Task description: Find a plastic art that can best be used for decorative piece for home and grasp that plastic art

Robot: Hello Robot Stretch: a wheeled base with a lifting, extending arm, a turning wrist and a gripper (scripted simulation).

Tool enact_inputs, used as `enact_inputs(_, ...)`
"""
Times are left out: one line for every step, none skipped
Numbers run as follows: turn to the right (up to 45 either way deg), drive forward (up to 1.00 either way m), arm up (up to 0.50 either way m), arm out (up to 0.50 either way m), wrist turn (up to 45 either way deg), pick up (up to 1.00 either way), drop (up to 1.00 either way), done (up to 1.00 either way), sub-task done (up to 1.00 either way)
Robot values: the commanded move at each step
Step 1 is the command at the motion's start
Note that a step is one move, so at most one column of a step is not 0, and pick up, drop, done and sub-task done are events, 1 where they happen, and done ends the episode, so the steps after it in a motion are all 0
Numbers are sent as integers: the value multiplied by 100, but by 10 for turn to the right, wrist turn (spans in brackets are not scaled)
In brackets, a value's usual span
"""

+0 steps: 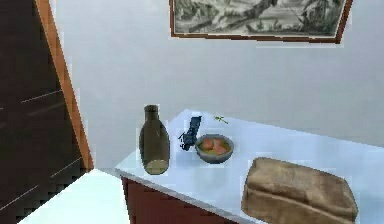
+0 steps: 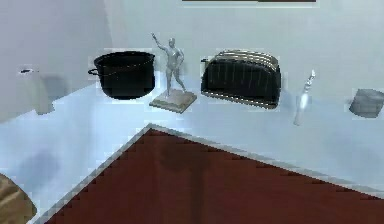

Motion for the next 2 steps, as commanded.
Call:
enact_inputs(450,0,0,0,0,0,0,0,0)
enact_inputs(450,0,0,0,0,0,0,0,0)
